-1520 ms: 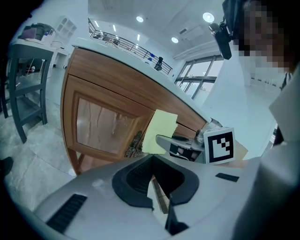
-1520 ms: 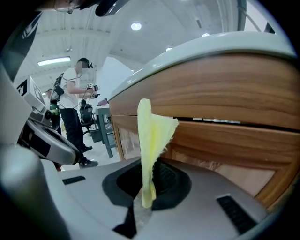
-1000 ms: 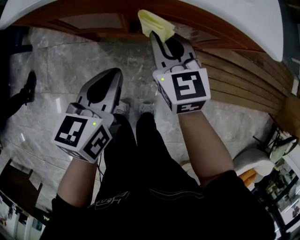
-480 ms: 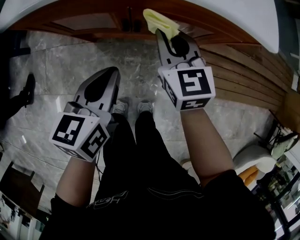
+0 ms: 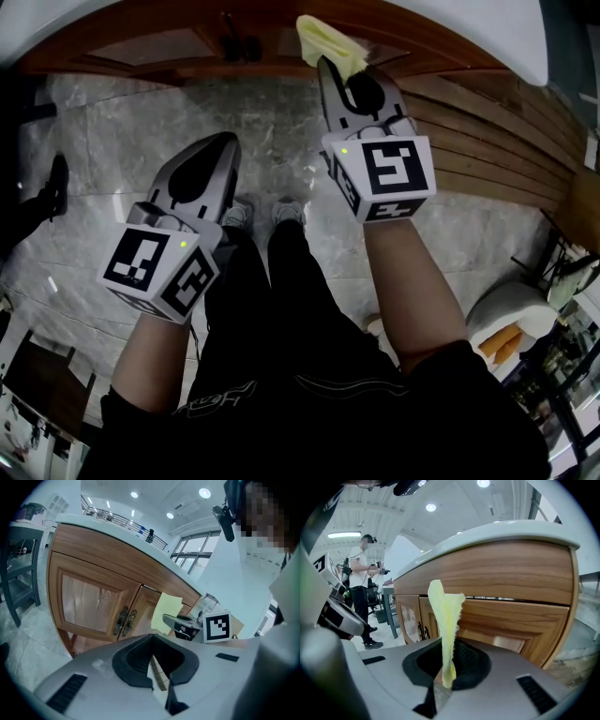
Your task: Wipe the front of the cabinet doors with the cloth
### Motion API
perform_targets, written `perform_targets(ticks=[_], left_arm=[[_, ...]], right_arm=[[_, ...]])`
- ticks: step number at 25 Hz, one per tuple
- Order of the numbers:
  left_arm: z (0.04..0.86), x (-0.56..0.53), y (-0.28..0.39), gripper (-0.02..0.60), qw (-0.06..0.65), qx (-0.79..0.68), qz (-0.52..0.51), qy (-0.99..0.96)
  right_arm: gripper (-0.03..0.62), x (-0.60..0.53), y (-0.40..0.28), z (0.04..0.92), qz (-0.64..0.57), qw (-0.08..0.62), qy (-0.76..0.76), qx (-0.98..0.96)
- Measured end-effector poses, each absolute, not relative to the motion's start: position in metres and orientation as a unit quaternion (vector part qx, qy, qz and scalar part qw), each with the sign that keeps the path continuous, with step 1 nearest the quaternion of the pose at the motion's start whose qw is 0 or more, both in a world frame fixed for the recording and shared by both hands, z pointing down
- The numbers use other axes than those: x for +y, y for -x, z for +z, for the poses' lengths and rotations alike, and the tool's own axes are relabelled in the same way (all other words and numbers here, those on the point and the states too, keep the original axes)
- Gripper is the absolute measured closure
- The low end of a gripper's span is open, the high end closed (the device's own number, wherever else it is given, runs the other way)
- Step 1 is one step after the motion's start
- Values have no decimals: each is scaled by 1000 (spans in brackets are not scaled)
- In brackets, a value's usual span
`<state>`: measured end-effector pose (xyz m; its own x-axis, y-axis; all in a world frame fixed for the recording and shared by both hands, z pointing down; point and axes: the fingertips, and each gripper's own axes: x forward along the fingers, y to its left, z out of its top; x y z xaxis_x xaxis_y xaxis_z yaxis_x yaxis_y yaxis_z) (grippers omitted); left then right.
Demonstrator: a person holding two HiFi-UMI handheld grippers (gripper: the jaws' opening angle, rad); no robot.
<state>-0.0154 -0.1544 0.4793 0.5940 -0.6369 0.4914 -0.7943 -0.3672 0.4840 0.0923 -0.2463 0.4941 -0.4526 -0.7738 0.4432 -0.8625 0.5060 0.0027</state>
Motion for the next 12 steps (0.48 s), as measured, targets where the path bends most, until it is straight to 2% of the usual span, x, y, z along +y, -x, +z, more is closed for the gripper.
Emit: perform_targets(ticks=[12], left_arm=[[482, -152, -22, 575, 355, -415, 123, -829]], right_arm=[[553, -238, -154, 495, 122, 188, -526, -820]])
